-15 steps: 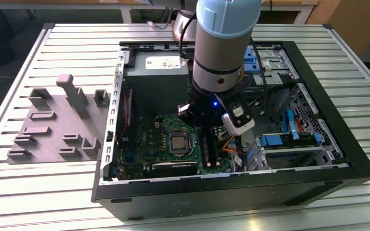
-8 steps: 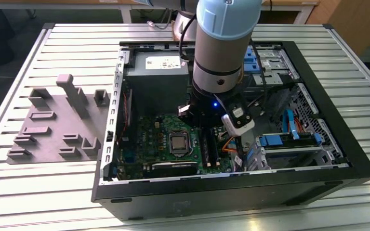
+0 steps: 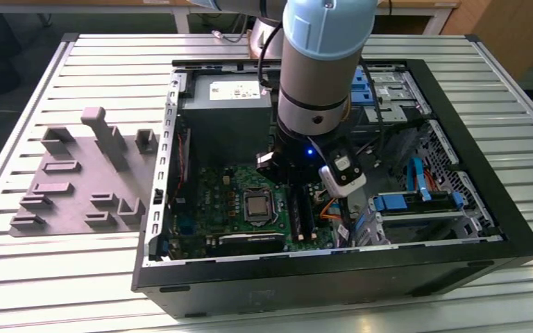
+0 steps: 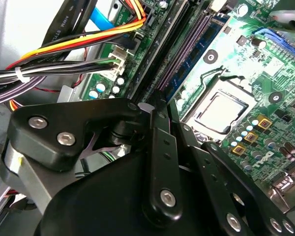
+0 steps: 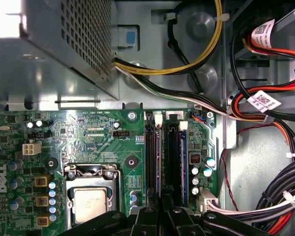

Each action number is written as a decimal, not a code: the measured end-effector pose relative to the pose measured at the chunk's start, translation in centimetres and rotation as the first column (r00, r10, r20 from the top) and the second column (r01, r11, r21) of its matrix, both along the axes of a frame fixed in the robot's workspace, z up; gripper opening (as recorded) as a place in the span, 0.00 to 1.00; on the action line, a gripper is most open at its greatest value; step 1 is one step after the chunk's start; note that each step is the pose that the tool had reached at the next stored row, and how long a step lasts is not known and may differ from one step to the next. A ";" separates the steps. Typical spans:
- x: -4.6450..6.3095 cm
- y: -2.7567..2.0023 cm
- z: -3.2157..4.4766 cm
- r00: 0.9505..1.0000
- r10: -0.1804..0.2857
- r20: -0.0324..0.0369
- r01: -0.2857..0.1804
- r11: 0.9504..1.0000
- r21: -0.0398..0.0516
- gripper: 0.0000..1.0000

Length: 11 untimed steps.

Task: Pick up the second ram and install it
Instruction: 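Insert the second ram into the second slot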

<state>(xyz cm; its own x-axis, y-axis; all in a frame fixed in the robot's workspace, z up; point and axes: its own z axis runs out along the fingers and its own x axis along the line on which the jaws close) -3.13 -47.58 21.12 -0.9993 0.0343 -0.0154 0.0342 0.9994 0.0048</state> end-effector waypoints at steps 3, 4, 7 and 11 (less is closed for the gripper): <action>0.0 0.00 -0.01 1.000 0.000 0.000 0.000 1.000 0.000 0.14; 0.0 0.00 -0.01 1.000 0.000 0.000 0.000 1.000 0.000 0.14; 0.0 0.00 0.14 1.000 0.000 0.000 0.000 1.000 -0.001 0.14; 0.0 0.01 0.37 1.000 0.000 0.000 0.000 1.000 -0.003 0.14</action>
<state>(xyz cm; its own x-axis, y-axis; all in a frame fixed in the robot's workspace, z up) -3.13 -47.57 21.49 -0.9993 0.0342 -0.0150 0.0341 0.9994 0.0019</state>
